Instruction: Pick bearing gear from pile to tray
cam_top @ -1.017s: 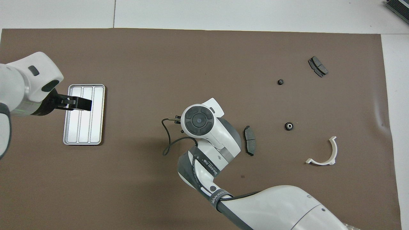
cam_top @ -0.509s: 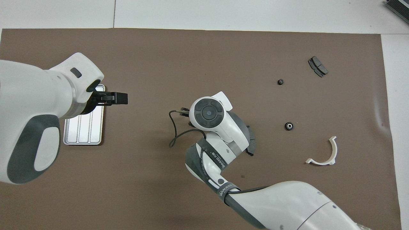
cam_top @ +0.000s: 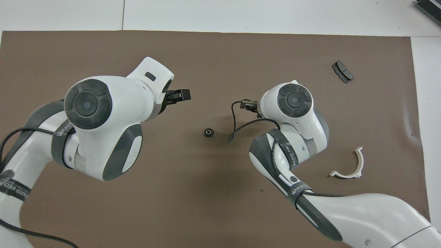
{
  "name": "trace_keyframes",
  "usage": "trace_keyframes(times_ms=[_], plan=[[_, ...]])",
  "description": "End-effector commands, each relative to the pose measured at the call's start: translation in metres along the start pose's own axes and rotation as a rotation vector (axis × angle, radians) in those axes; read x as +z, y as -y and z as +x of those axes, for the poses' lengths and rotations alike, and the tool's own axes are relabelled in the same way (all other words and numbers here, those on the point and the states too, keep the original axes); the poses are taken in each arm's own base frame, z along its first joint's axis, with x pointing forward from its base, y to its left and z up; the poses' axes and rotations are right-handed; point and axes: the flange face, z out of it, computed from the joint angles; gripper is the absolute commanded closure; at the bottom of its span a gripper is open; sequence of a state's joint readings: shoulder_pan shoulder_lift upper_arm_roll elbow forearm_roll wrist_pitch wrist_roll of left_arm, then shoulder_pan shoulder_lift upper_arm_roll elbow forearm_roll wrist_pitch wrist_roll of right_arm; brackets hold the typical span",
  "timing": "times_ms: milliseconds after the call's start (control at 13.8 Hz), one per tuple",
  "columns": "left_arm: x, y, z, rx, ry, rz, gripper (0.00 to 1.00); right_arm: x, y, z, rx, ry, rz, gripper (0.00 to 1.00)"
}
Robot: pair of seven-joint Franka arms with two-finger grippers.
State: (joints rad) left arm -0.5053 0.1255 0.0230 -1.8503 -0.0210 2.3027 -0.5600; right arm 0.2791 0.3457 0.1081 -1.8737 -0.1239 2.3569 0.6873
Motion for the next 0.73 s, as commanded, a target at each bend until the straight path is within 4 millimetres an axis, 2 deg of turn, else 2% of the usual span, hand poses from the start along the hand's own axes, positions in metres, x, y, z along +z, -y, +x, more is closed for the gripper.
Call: trace_keyframes(times_ms=[0, 73, 218, 363, 436, 509, 654], plan=[[0.018, -0.024, -0.006, 0.001, 0.0, -0.018, 0.0, -0.003, -0.052, -0.007, -0.084, 0.015, -0.031, 0.0], [0.034, -0.03, -0.013, 0.011, 0.022, -0.007, 0.0, -0.003, -0.069, -0.007, -0.105, 0.024, -0.037, 0.0], [0.073, -0.054, -0.04, 0.06, 0.065, 0.009, 0.0, -0.003, -0.104, -0.007, -0.146, 0.04, -0.049, 0.0], [0.094, -0.054, -0.05, 0.073, 0.087, 0.024, 0.0, 0.002, -0.136, -0.009, -0.197, 0.066, -0.059, 0.0], [0.11, -0.058, -0.058, 0.085, 0.095, 0.028, 0.0, 0.006, -0.149, -0.01, -0.213, 0.079, -0.054, 0.0], [0.122, -0.066, -0.069, 0.103, 0.102, 0.028, 0.0, 0.008, -0.161, -0.009, -0.238, 0.087, -0.046, 0.0], [0.143, -0.066, -0.085, 0.117, 0.118, 0.037, 0.0, 0.015, -0.178, -0.014, -0.271, 0.097, -0.032, 0.0]])
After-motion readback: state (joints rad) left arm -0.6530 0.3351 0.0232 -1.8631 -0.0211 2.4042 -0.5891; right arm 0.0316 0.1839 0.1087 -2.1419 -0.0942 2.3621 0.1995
